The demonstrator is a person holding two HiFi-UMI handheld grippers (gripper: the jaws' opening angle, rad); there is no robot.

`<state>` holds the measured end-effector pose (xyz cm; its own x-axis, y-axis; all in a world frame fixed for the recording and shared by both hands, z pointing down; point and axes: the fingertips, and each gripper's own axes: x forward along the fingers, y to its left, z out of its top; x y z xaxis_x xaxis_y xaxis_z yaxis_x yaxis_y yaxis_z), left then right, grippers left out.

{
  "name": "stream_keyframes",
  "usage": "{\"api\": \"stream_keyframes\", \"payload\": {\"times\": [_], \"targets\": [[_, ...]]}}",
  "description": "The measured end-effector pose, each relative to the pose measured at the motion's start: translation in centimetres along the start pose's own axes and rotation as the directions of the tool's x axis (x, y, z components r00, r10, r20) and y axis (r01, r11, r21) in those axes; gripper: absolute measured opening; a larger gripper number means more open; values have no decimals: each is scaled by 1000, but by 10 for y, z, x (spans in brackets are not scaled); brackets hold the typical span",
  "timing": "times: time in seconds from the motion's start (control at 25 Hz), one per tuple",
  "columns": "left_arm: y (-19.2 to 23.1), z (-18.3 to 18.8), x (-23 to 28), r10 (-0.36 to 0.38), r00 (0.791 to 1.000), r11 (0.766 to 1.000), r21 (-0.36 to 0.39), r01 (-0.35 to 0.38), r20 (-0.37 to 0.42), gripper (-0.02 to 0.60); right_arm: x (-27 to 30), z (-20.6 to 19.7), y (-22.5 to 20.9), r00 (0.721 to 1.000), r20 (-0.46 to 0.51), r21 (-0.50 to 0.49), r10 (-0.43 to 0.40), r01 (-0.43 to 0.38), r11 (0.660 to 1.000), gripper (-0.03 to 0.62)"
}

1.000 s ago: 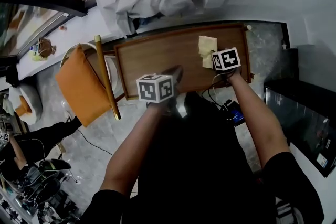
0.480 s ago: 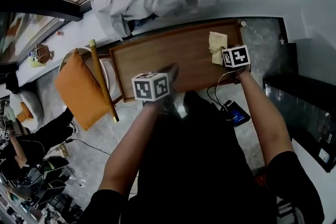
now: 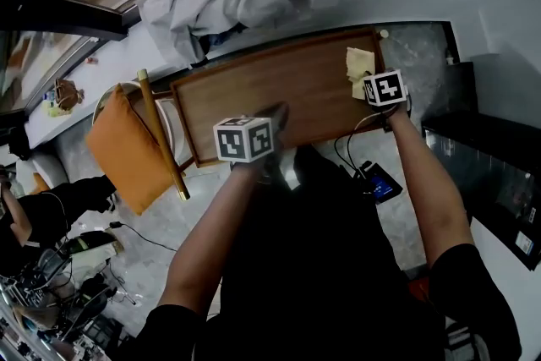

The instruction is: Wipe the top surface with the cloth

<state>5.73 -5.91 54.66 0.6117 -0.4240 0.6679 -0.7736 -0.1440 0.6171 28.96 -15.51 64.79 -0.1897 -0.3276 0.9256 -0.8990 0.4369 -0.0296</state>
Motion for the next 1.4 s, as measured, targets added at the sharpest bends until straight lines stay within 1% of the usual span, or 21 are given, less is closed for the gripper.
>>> {"api": "stream_keyframes", "payload": {"times": [0.16,0.24,0.4,0.56,0.64,0.68,0.76,0.84,0.96,1.08,1.2,1.28,1.4], "targets": [[-2,2,1,-8,1000,1000,5,8,-3,9,-5,-2,-14,996,-19,-47,-91,90,995,32],[-3,2,1,-14,1000,1000,9,14,-6,9,-8,-1,-20,993,-14,-48,-117,116,992,32],[-2,1,0,-13,1000,1000,12,13,-6,8,-11,-1,-26,989,-5,-32,-147,147,989,32],[4,-3,-5,-9,1000,1000,8,9,-5,9,-15,-5,-29,983,-12,5,-182,182,983,32],[8,-4,-11,-6,1000,1000,5,6,-1,9,-22,0,-23,985,10,28,-173,173,984,32],[10,-4,-14,-6,1000,1000,3,6,5,8,-27,7,-15,987,37,39,-156,154,987,32],[17,-2,-24,-5,1000,1000,-3,5,23,9,-37,26,15,990,107,41,-96,92,995,32],[27,0,-35,2,999,1000,-14,-1,45,9,-44,46,54,985,169,30,-23,19,999,32],[44,0,-59,13,996,999,-35,-10,83,9,-49,71,118,974,214,3,78,-81,997,32],[68,0,-92,37,992,998,-55,-30,118,9,-42,89,186,962,214,-51,169,-161,986,32],[96,-3,-129,65,986,994,-92,-51,154,9,-27,97,254,949,194,-93,247,-233,968,32],[115,-5,-152,83,981,991,-117,-63,176,9,-16,100,299,939,178,-108,295,-279,954,32],[139,-12,-182,105,977,988,-134,-81,187,9,-7,102,367,917,142,-114,374,-360,926,32]]}}
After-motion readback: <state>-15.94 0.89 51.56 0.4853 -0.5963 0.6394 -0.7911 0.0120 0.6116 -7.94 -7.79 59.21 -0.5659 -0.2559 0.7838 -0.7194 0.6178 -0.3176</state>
